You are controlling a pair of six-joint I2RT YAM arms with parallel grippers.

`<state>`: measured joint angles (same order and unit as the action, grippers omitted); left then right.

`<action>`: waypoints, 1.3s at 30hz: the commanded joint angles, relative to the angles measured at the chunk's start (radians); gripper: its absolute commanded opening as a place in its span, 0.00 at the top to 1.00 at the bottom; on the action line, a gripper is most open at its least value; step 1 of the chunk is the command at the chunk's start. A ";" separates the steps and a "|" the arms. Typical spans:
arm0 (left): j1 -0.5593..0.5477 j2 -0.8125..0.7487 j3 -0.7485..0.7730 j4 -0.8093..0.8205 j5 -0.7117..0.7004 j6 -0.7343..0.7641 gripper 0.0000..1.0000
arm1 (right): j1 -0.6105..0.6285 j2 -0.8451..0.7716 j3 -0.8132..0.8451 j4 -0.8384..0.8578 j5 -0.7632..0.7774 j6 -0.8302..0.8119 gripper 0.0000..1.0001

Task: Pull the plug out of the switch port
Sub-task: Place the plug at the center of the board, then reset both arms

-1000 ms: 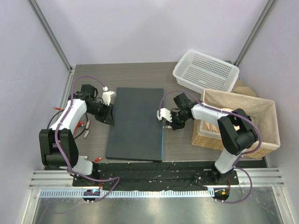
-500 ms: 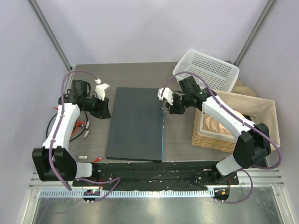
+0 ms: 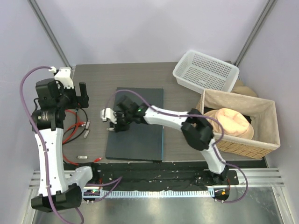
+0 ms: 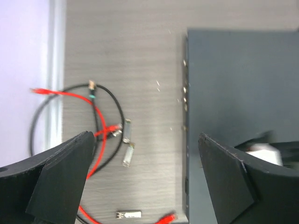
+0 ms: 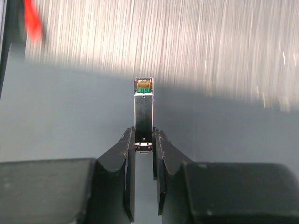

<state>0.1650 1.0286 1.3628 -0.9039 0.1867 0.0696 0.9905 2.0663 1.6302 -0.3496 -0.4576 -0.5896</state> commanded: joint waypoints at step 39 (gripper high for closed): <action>0.004 -0.111 -0.034 0.126 0.042 -0.077 0.00 | -0.021 -0.062 0.166 0.270 0.529 0.771 0.01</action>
<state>0.1650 0.9112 1.3743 -0.8642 0.1993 -0.0158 1.0145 2.2612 1.8748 0.0174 -0.2256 0.3595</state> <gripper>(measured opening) 0.996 0.988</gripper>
